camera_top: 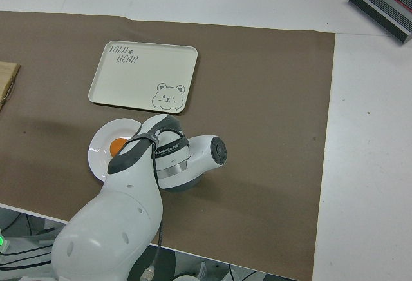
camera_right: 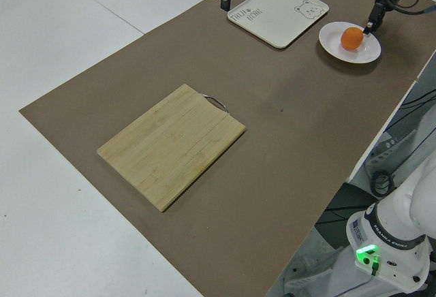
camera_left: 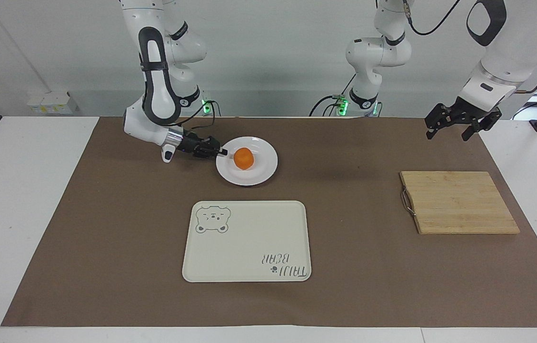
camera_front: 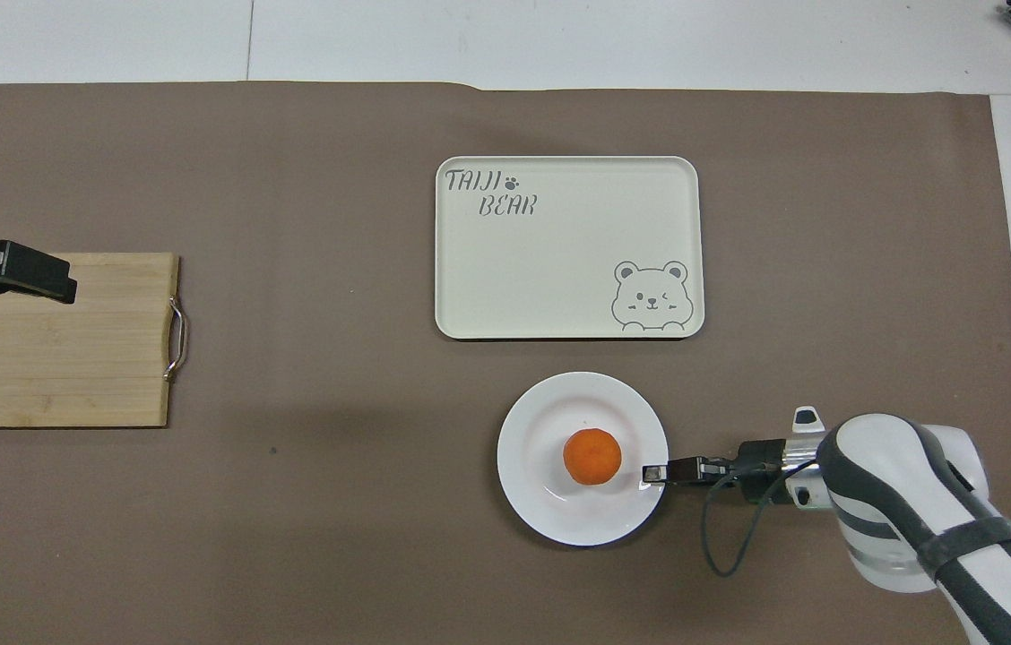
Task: Place orange and plate with both arms
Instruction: 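Close the right gripper on the plate rim, then slide the plate with the right gripper onto the bear tray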
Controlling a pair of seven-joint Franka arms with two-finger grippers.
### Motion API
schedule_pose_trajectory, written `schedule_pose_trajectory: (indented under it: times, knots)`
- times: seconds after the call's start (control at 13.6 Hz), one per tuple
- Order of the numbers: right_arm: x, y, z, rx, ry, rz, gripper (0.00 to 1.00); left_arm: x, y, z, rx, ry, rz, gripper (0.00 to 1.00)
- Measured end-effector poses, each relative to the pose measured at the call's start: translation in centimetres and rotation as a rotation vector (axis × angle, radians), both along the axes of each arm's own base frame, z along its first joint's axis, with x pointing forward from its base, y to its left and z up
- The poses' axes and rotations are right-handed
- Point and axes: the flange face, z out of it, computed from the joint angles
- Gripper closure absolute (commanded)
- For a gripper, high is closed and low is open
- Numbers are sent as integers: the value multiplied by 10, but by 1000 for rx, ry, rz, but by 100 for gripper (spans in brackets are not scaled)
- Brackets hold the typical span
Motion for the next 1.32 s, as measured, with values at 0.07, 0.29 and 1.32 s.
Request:
schedule_pose_trajectory:
  times: [0.07, 0.29, 1.32]
  knots:
    - [0, 0, 0, -2, -1, -2, 100, 0, 0, 0, 0, 0, 0, 0]
    - [1, -1, 1, 6, -38, 13, 100, 0, 0, 0, 0, 0, 0, 0]
    - [54, 9, 31, 131, -115, -76, 100, 0, 0, 0, 0, 0, 0, 0]
